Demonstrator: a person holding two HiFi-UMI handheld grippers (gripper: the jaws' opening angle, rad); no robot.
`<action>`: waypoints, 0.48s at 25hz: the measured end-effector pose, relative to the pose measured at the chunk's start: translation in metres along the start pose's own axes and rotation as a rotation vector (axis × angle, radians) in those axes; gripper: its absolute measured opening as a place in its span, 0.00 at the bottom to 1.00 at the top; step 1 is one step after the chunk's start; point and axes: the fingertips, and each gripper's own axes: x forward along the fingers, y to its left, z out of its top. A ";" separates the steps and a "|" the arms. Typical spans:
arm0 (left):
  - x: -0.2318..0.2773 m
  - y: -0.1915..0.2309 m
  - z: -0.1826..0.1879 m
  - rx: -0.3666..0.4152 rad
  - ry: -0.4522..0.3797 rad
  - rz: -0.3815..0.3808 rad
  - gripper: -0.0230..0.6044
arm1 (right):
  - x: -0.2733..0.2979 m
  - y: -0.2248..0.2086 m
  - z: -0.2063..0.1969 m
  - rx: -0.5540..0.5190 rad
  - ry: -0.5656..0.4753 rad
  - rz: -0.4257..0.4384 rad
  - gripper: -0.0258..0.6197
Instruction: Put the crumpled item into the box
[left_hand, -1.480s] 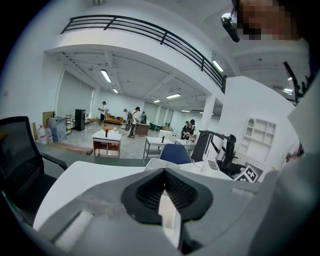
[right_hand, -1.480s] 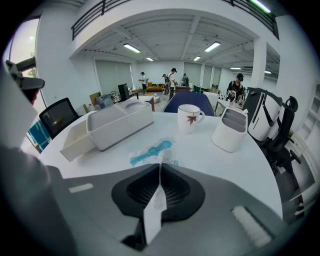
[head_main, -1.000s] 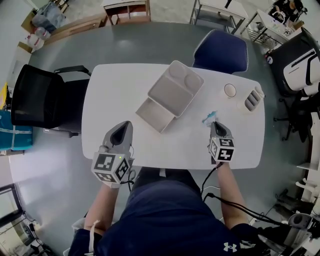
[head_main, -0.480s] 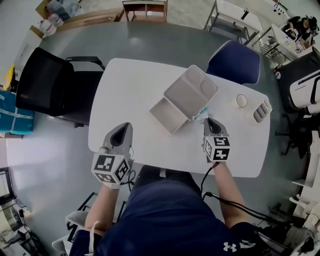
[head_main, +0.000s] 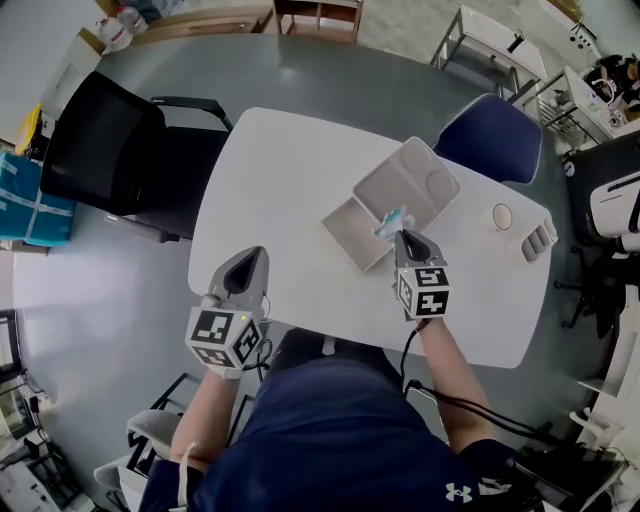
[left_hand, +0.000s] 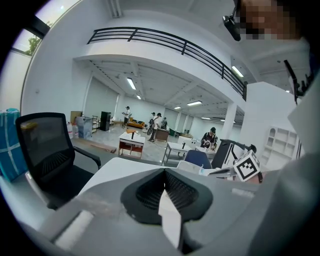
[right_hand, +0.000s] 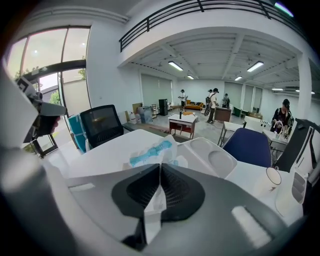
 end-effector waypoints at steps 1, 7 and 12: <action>-0.001 0.003 -0.001 -0.004 0.002 0.003 0.04 | 0.005 0.005 0.000 -0.004 0.006 0.007 0.06; -0.004 0.022 -0.001 -0.010 0.010 0.024 0.04 | 0.030 0.034 -0.005 -0.023 0.053 0.046 0.06; -0.006 0.038 -0.003 -0.012 0.023 0.028 0.04 | 0.051 0.057 -0.015 -0.027 0.097 0.065 0.06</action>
